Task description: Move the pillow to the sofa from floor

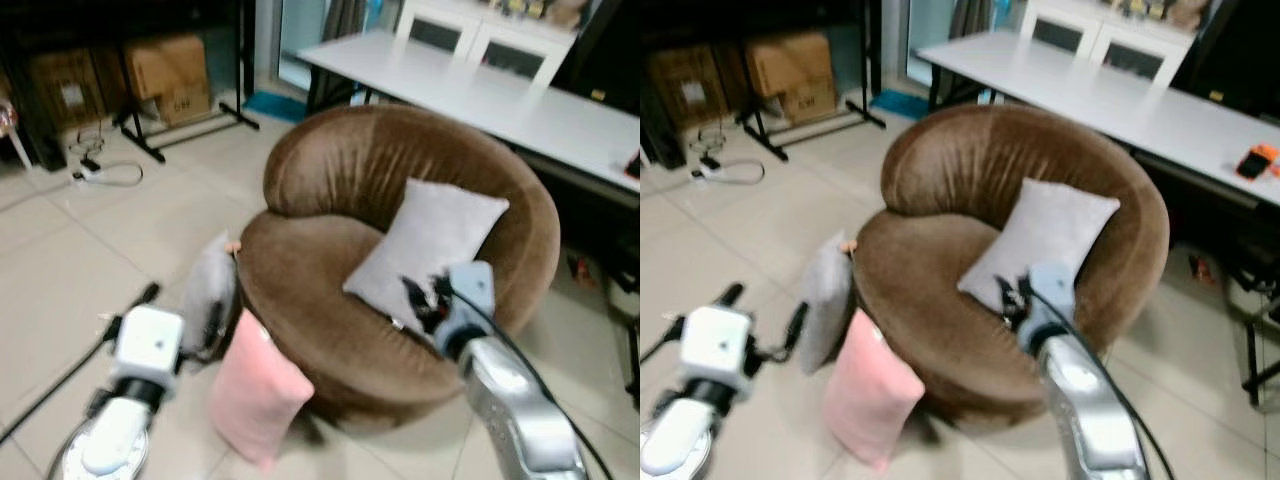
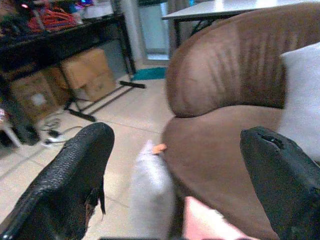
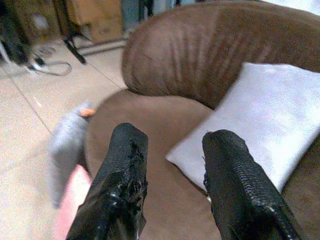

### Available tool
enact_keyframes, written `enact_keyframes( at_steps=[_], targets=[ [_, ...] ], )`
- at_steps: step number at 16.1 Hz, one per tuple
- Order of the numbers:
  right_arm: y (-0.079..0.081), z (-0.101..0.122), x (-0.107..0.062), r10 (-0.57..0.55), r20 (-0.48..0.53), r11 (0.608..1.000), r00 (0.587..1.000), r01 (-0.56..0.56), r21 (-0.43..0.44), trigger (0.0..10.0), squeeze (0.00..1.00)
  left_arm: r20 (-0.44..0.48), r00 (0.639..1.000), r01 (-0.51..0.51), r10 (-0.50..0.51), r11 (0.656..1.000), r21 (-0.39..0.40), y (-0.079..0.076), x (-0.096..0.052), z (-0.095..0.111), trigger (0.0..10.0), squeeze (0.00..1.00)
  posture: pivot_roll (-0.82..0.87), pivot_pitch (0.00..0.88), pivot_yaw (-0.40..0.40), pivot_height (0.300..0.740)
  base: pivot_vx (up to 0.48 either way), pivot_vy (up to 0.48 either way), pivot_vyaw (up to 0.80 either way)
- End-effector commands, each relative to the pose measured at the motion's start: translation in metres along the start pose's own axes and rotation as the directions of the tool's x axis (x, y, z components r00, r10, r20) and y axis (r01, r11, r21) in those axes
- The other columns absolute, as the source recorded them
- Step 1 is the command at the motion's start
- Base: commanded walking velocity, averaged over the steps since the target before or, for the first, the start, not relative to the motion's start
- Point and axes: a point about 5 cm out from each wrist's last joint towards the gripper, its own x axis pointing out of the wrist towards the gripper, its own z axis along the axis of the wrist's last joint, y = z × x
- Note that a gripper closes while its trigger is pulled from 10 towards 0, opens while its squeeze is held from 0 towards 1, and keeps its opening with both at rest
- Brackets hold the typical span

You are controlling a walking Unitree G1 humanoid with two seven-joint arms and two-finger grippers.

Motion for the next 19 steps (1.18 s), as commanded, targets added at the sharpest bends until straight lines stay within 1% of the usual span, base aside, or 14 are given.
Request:
enact_keyframes(
  at_steps=[1, 2, 3, 4, 5, 6, 7, 10, 12, 16, 18, 19],
  targets=[
    [-0.008, -0.004, -0.005, -0.046, -0.009, 0.999, 0.999, 0.046, 0.013, 10.0, 0.0, 0.022, 0.999, 0.041, -0.041, 0.999, -0.004, -0.004, 0.003, 0.004, 10.0, 0.0, 0.07, 0.0, -0.053, 0.74, 0.0, 0.311, 0.0],
    [-0.005, -0.005, -0.006, -0.05, -0.005, 0.999, 0.999, 0.05, 0.017, 10.0, 0.0, 0.026, 0.998, 0.049, -0.049, 0.999, 0.002, -0.002, 0.005, 0.004, 10.0, 0.0, 0.07, 0.0, -0.04, 0.74, 0.0, 0.311, 0.0],
    [-0.004, -0.007, -0.009, -0.056, -0.004, 0.998, 0.998, 0.056, 0.021, 10.0, 0.0, 0.056, 0.997, 0.046, -0.046, 0.999, 0.004, 0.001, 0.007, 0.008, 10.0, 0.0, 0.06, 0.0, -0.02, 0.74, 0.0, 0.0, 0.0],
    [-0.005, -0.009, -0.013, -0.068, -0.003, 0.997, 0.998, 0.069, 0.027, 10.0, 0.0, 0.064, 0.997, 0.045, -0.044, 0.999, -0.004, 0.002, 0.01, 0.009, 10.0, 0.0, 0.05, 0.0, 0.005, 0.74, 0.0, 0.0, 0.0],
    [-0.007, -0.011, -0.016, -0.084, 0.0, 0.996, 0.996, 0.084, 0.025, 10.0, 0.0, 0.065, 0.997, 0.048, -0.047, 0.999, -0.004, 0.002, 0.012, 0.009, 10.0, 0.0, 0.05, 0.0, 0.009, 0.74, 0.0, 0.0, 0.0],
    [-0.009, -0.01, -0.016, -0.094, 0.008, 0.996, 0.996, 0.094, -0.001, 10.0, 0.0, 0.064, 0.996, 0.059, -0.059, 0.998, -0.004, 0.001, 0.014, 0.01, 10.0, 0.0, 0.05, 0.0, 0.009, 0.74, 0.0, 0.0, 0.0],
    [-0.008, -0.007, -0.015, -0.086, 0.021, 0.996, 0.996, 0.086, 0.008, 10.0, 0.0, 0.071, 0.995, 0.066, -0.064, 0.998, -0.014, 0.0, 0.015, 0.011, 10.0, 0.0, 0.05, 0.0, 0.006, 0.74, 0.0, 0.0, 0.46],
    [-0.005, -0.006, -0.013, -0.069, 0.017, 0.998, 0.997, 0.069, 0.014, 10.0, 0.0, 0.08, 0.995, 0.058, -0.055, 0.998, -0.035, 0.0, 0.016, 0.012, 10.0, 0.0, 0.06, 0.0, -0.013, 0.74, 0.081, 0.0, 0.8],
    [-0.001, -0.007, -0.008, -0.054, 0.007, 0.999, 0.998, 0.054, 0.006, 10.0, 0.0, 0.076, 0.996, 0.039, -0.036, 0.998, -0.038, 0.003, 0.011, 0.012, 10.0, 0.0, 0.07, 0.0, -0.03, 0.74, 0.276, 0.0, 0.8],
    [-0.005, -0.007, -0.004, -0.09, -0.002, 0.996, 0.996, 0.09, 0.005, 10.0, 0.0, 0.069, 0.997, 0.022, -0.019, 0.999, -0.037, 0.006, 0.01, 0.011, 10.0, 0.0, 0.08, 0.001, -0.043, 0.74, 0.281, 0.0, 0.0],
    [-0.004, -0.006, -0.004, -0.073, 0.002, 0.997, 0.997, 0.073, -0.006, 10.0, 0.0, 0.067, 0.998, 0.015, -0.012, 0.999, -0.037, 0.007, 0.009, 0.01, 10.0, 0.0, 0.08, 0.002, -0.045, 0.74, 0.281, 0.0, 0.0],
    [-0.001, -0.005, -0.004, -0.044, 0.007, 0.999, 0.999, 0.044, -0.024, 10.0, 0.0, 0.067, 0.998, 0.012, -0.01, 0.999, -0.037, 0.008, 0.009, 0.011, 10.0, 0.0, 0.08, 0.002, -0.047, 0.74, 0.285, 0.0, 0.0]
  ],
)
